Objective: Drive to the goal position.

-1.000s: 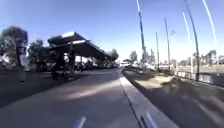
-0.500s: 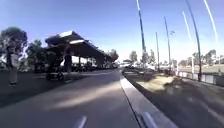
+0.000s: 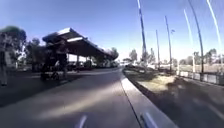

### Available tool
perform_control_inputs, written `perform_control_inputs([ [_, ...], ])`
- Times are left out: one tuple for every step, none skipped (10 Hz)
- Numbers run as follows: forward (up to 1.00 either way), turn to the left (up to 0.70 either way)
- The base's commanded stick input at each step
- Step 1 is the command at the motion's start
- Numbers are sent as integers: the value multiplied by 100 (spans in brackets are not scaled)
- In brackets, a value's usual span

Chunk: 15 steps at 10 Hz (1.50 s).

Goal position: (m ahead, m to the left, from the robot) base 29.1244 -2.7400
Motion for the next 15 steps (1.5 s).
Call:
perform_control_inputs([
  [98,0],
  [98,0],
  [98,0],
  [98,0],
  [98,0],
  [98,0],
  [98,0],
  [98,0],
  [98,0],
  [98,0],
  [98,14],
  [98,33],
  [98,7],
  [98,1],
  [98,0],
])
